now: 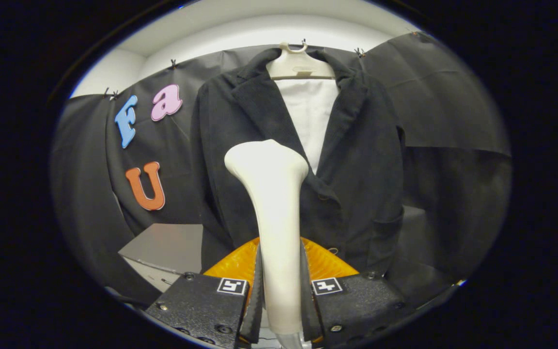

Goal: Iron the clothes twice with a garment steamer, once on the left side and once on the right side.

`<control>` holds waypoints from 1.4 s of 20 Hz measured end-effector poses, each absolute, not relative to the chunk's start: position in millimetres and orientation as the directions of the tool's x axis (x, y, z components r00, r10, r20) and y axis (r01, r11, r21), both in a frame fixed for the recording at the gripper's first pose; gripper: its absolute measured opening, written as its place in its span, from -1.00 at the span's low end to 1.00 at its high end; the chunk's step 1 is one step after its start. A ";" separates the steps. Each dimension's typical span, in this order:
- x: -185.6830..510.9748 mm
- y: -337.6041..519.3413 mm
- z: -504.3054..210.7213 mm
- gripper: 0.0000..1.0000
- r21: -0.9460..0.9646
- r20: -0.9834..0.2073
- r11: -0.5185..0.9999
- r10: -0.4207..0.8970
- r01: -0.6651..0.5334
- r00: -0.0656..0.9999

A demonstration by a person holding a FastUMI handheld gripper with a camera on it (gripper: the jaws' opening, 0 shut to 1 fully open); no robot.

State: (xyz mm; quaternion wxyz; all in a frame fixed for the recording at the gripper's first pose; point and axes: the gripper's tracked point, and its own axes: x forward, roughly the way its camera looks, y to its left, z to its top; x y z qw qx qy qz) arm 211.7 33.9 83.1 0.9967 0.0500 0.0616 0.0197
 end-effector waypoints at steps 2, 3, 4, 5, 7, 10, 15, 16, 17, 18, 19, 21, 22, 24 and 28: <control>210.1 34.4 71.3 -0.29 0.090 -0.135 0.996 0.039 -0.027 0.990; 210.4 35.7 65.4 -0.29 0.089 -0.144 0.996 0.040 -0.027 0.989; 210.3 36.0 58.8 -0.29 0.090 -0.154 0.996 0.041 -0.027 0.987; 210.5 37.0 49.8 -0.29 0.095 -0.173 0.995 0.042 -0.025 0.984; 210.6 36.9 34.2 -0.29 0.105 -0.199 0.994 0.040 -0.019 0.979; 209.7 31.9 13.3 -0.29 0.103 -0.227 0.995 0.031 -0.008 0.973; 208.7 22.0 -13.8 -0.29 0.117 -0.265 0.993 0.022 0.010 0.964; 208.3 19.5 -19.1 -0.29 0.120 -0.272 0.993 0.022 0.012 0.962; 207.8 17.7 -23.6 -0.29 0.124 -0.279 0.992 0.023 0.012 0.960; 207.2 15.5 -29.5 -0.29 0.126 -0.284 0.992 0.024 0.012 0.959; 207.7 14.5 -34.2 -0.29 0.121 -0.289 0.992 0.022 0.014 0.957; 208.3 12.1 -44.1 -0.29 0.106 -0.300 0.994 0.014 0.019 0.954; 207.7 11.3 -48.8 -0.29 0.102 -0.306 0.995 0.013 0.020 0.952; 206.2 12.0 -60.7 -0.29 0.094 -0.322 0.995 0.011 0.020 0.947; 204.6 14.1 -84.0 -0.29 0.072 -0.361 0.997 0.001 0.026 0.932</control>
